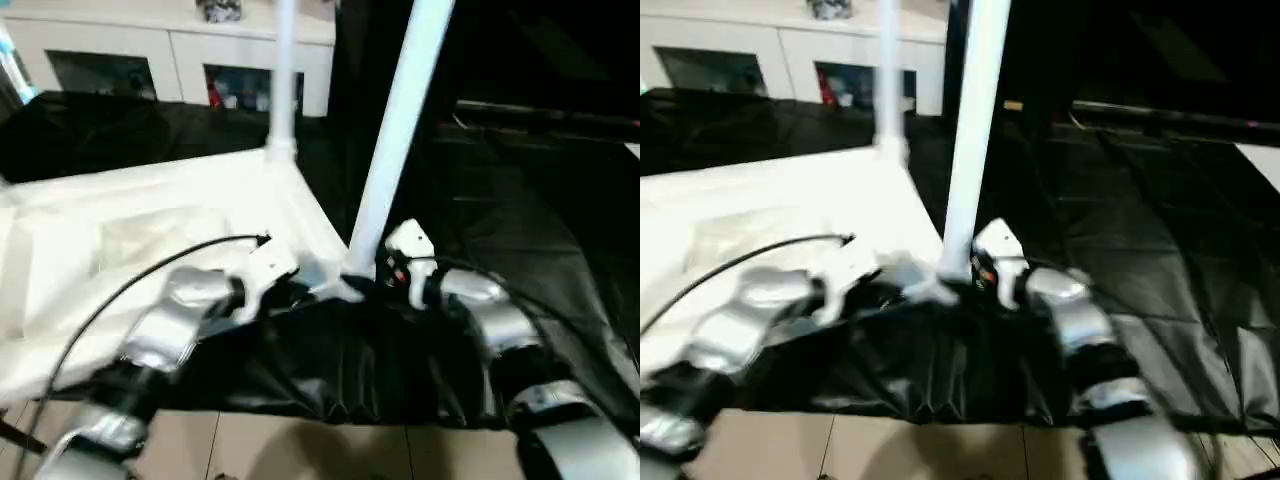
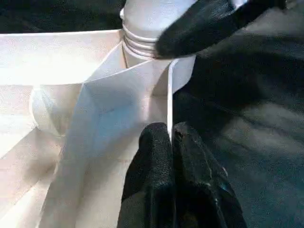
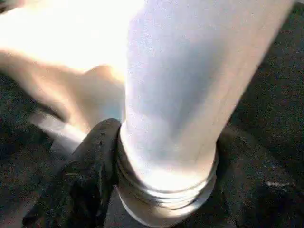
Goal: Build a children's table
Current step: Rotate leg to tighten
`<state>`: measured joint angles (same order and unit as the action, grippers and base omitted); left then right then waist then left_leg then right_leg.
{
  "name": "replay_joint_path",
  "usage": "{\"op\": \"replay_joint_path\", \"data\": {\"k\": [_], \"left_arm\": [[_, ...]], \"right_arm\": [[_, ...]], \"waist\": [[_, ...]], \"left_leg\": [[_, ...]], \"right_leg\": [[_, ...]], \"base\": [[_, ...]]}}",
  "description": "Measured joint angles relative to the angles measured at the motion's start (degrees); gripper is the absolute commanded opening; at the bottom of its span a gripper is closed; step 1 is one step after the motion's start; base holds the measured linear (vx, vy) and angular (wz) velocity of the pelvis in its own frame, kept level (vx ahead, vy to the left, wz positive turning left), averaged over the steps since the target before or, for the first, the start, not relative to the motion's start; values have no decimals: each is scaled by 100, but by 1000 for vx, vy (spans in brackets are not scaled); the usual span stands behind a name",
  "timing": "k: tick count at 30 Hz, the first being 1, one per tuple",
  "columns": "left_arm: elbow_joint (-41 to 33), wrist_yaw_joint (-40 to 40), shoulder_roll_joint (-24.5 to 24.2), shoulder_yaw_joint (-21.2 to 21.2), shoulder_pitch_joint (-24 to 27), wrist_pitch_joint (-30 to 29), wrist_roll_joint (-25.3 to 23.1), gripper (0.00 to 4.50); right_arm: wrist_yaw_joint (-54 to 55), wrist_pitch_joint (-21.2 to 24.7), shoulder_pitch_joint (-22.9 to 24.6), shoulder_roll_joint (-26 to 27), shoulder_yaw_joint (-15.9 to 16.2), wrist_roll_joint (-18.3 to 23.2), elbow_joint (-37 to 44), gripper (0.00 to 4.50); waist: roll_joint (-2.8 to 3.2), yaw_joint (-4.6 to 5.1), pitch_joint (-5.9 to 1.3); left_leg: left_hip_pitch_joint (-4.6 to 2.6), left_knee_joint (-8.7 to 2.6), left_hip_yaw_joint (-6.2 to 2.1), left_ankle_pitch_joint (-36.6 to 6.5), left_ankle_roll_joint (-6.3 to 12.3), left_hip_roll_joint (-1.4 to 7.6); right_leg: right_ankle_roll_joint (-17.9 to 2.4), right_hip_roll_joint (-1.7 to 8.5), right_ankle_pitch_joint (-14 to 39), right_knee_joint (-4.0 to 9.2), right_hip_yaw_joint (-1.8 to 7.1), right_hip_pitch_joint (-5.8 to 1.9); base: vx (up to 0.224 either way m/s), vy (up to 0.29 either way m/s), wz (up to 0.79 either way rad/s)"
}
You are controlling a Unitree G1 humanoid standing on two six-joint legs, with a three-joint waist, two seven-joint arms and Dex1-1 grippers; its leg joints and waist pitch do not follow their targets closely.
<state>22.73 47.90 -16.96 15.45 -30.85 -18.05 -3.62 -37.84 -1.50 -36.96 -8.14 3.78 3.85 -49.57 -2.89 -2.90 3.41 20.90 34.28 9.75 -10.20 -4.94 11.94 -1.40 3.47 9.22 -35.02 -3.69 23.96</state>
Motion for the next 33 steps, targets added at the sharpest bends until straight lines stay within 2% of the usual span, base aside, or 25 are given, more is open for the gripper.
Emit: {"op": "replay_joint_path", "data": {"k": [5,8,9,11,16,22,28,33], "left_arm": [[440,-769,546,-50,-328,-235,-164,0],[477,-963,673,-48,-361,-285,-234,0],[475,-940,674,-50,-361,-284,-234,0],[464,-894,668,-50,-358,-276,-234,0],[333,-702,533,-46,-288,-188,-214,0],[-139,44,100,60,61,-4,-27,0],[-522,668,-358,72,340,106,177,0],[-634,1070,-530,87,402,106,282,0]], "right_arm": [[1527,82,-231,550,-337,-1,-323,270],[1912,46,-273,679,-371,-24,-368,270],[1912,-38,-259,679,-369,-104,-373,326],[1879,-121,-251,675,-367,-163,-380,340],[1384,-169,-252,445,-303,-170,-355,387],[241,-189,-249,-138,-53,-176,-35,437],[-1303,-365,-190,-670,334,-133,192,437],[-2160,-207,-160,-899,366,12,304,437]], "waist": [[3,-25,-1],[4,-37,-2],[7,-42,-1],[10,-45,2],[12,-38,3],[20,-46,2],[20,-50,2],[18,-51,1]], "left_leg": [[5,-3,2,-1,0,-1],[8,-10,3,-4,2,-3],[10,-12,3,-4,2,-2],[11,-12,5,-3,2,-2],[11,-12,4,-3,2,-1],[7,-16,7,-1,2,-1],[10,-12,6,-1,3,-1],[10,-12,7,-2,4,0]], "right_leg": [[-6,0,-4,2,-1,1],[-3,1,-1,6,-1,2],[-3,1,-1,6,-2,4],[-3,1,-1,5,-2,6],[-3,0,-1,5,-2,7],[-3,0,1,2,-4,4],[-2,1,1,2,-4,4],[-3,1,1,3,-5,4]], "base": [[0,0,0],[0,0,0],[0,0,0],[0,0,0],[0,0,0],[0,0,0],[0,0,0],[0,0,0]]}}
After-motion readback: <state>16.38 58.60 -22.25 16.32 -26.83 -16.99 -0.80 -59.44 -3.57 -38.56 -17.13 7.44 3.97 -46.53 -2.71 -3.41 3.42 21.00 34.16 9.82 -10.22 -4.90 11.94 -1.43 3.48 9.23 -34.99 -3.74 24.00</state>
